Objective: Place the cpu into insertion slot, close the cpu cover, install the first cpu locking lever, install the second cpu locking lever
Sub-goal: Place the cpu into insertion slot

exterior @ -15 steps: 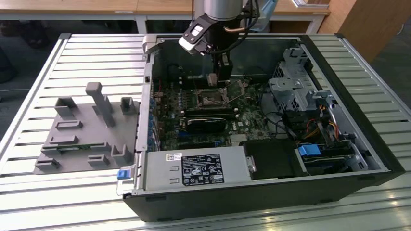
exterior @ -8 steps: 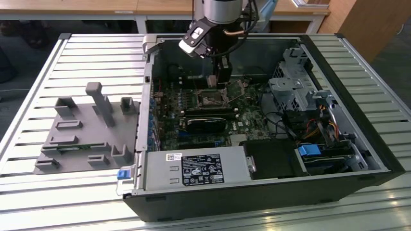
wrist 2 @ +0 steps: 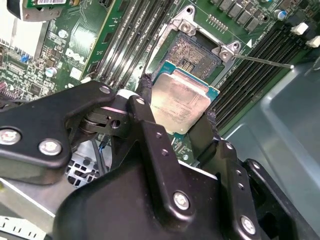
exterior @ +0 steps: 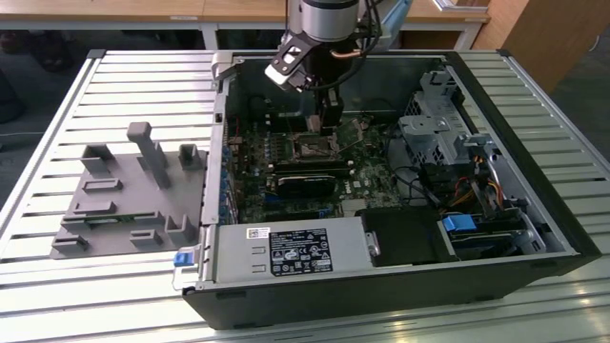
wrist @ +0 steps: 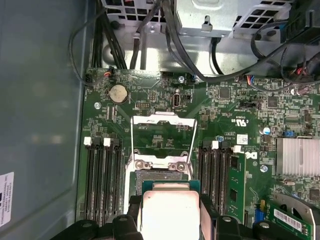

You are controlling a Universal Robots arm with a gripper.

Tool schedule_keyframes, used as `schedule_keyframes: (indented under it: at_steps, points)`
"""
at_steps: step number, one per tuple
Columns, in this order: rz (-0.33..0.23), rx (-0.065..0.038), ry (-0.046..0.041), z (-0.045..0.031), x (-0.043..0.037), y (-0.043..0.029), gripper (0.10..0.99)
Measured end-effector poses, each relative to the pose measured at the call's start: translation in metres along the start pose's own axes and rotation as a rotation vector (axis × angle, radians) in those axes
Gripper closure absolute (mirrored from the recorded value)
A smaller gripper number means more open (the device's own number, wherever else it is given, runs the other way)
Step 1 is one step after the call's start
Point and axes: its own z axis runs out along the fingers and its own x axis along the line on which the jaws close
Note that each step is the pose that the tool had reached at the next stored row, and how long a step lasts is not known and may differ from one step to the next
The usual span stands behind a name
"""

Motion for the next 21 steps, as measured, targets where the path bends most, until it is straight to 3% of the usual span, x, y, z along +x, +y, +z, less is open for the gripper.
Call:
schedule_keyframes:
  at_steps: [7, 21]
  points:
    - [0.0, 0.0, -0.0001, 0.0037, 0.0002, -0.0036, 0.545]
    - [0.0, 0.0, 0.0, 0.0214, 0.0014, -0.0063, 0.545]
